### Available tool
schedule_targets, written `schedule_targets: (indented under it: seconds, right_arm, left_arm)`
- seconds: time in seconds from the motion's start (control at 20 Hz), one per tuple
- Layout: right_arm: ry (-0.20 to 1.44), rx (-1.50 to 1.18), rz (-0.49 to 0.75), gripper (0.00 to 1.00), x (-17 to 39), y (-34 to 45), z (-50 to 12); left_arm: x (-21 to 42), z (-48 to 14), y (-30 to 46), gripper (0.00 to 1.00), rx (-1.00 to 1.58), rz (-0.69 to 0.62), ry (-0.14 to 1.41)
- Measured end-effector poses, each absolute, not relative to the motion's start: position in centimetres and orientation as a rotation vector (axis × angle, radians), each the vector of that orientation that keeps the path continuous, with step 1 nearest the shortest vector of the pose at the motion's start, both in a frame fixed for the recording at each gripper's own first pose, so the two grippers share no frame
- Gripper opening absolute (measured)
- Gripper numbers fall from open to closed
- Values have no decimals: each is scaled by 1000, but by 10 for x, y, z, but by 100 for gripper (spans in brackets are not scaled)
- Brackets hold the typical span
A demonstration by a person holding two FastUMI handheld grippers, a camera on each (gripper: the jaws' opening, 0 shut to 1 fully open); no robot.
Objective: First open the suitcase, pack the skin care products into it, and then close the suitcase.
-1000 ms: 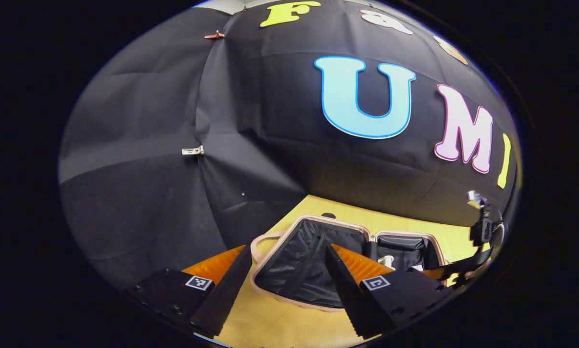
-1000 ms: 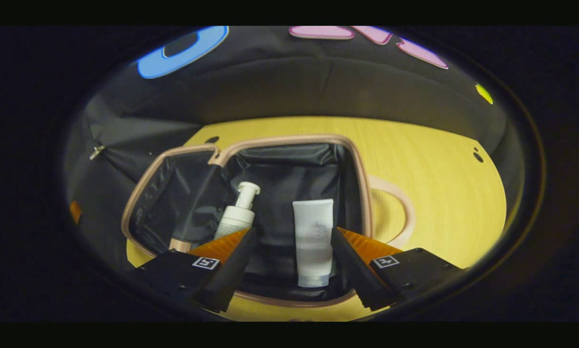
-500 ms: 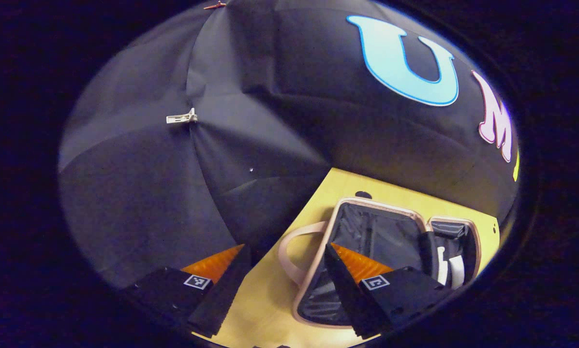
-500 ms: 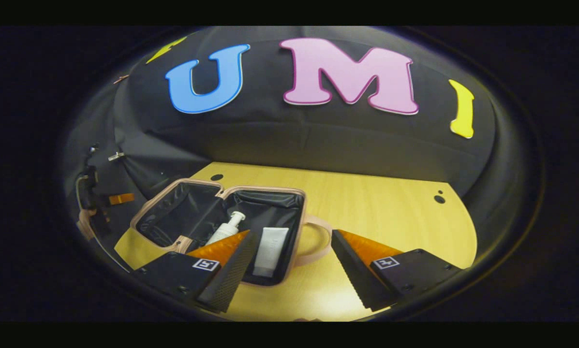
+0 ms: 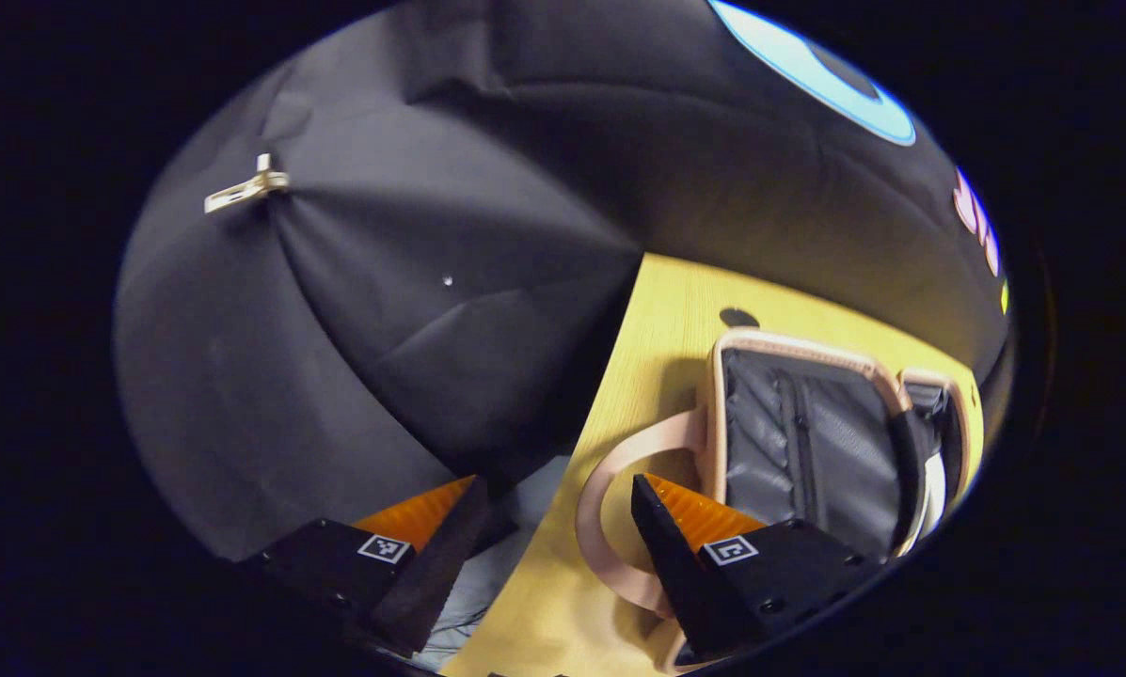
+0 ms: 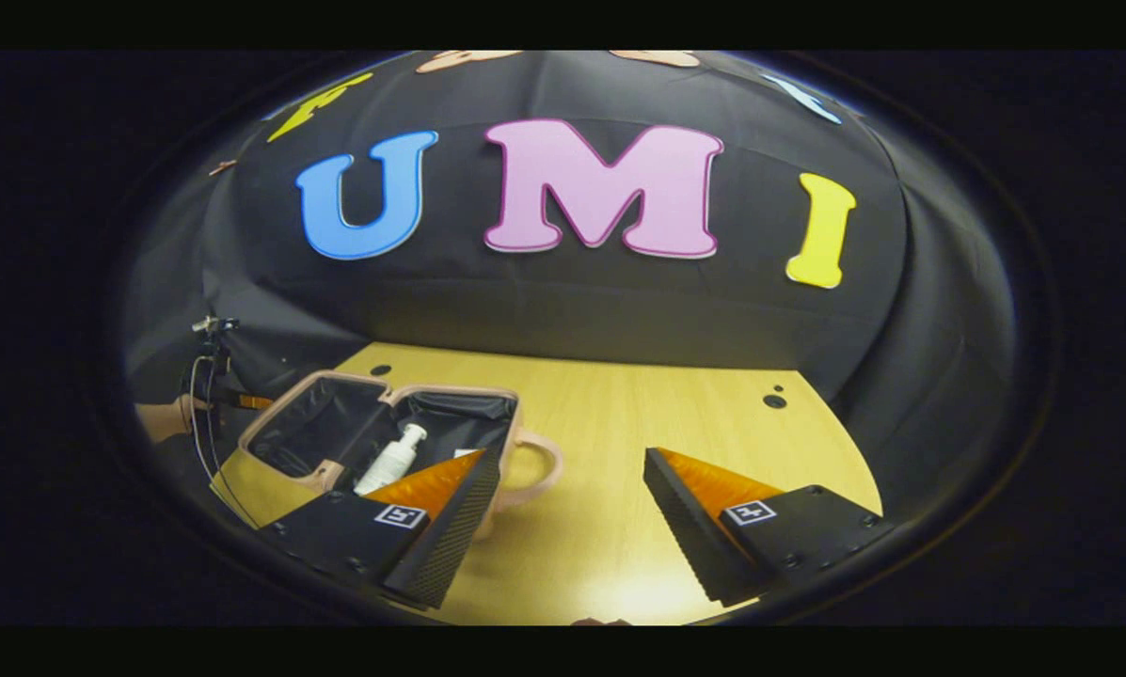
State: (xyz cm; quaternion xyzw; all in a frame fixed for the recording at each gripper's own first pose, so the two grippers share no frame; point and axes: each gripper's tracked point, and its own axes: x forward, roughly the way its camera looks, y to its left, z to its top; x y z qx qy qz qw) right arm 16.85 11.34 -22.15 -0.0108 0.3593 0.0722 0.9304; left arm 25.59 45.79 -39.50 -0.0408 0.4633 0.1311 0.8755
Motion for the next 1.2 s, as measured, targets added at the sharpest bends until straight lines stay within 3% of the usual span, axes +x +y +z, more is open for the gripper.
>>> schedule_targets:
  seconds: [0.15, 0.4, 0.55, 0.6, 0.7, 0.9, 0.95, 1.0, 1.05, 1.2]
  right_arm:
    - [735, -27, 138, 98, 163, 108, -218]
    - [732, -64, 114, 96, 156, 93, -217]
    - [741, -56, 95, 96, 154, 85, -221]
    - [739, -55, 92, 96, 155, 81, -221]
    - [725, -57, 93, 96, 156, 75, -217]
    - [724, -56, 98, 96, 155, 74, -216]
    - [723, -49, 100, 100, 154, 74, -215]
    - [724, -36, 100, 96, 154, 75, -213]
    - [721, -23, 98, 100, 155, 75, -210]
    - [716, -8, 103, 96, 157, 74, -204]
  left_arm:
    - [263, -410, 454, 94, -92, 176, 1028]
    - [254, -425, 441, 75, -164, 54, 1176]
    - [254, -430, 445, 48, -84, 77, 1207]
    - [259, -427, 441, 46, -79, 78, 1189]
    - [257, -426, 440, 19, -68, 128, 1173]
    - [260, -398, 442, 14, -39, 179, 1134]
    - [260, -386, 440, 13, -12, 189, 1132]
    - [260, -375, 440, 13, 15, 201, 1129]
    - [263, -366, 439, 13, 37, 210, 1111]
    - [273, -326, 426, 13, 115, 207, 1029]
